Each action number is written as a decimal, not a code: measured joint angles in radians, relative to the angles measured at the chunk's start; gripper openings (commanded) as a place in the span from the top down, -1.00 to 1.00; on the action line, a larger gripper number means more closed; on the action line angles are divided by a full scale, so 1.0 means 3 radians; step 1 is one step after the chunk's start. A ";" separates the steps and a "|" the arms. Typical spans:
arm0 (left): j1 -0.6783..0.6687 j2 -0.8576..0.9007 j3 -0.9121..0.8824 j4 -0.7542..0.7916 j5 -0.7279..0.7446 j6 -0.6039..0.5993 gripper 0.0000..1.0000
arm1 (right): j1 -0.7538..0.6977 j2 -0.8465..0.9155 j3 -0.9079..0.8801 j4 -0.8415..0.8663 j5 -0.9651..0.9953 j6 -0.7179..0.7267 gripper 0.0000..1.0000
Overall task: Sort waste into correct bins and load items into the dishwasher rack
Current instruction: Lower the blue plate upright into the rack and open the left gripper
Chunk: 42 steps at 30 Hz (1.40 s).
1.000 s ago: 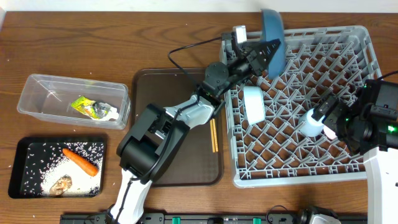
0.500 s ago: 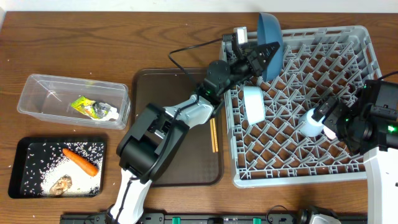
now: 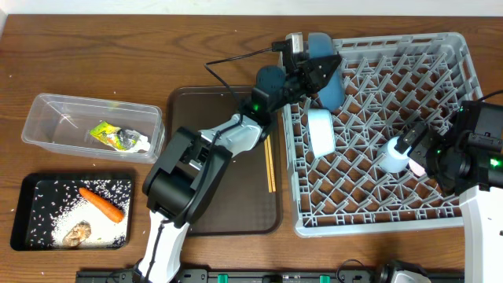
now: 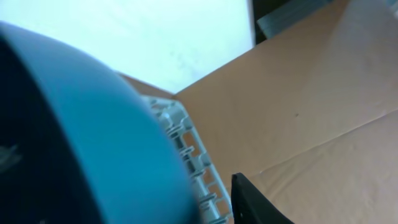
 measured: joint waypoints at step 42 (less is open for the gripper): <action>0.0605 -0.0838 0.0022 -0.2743 0.0135 0.1517 -0.96 | 0.0000 0.0000 0.0003 0.0000 0.0000 0.0000 -0.99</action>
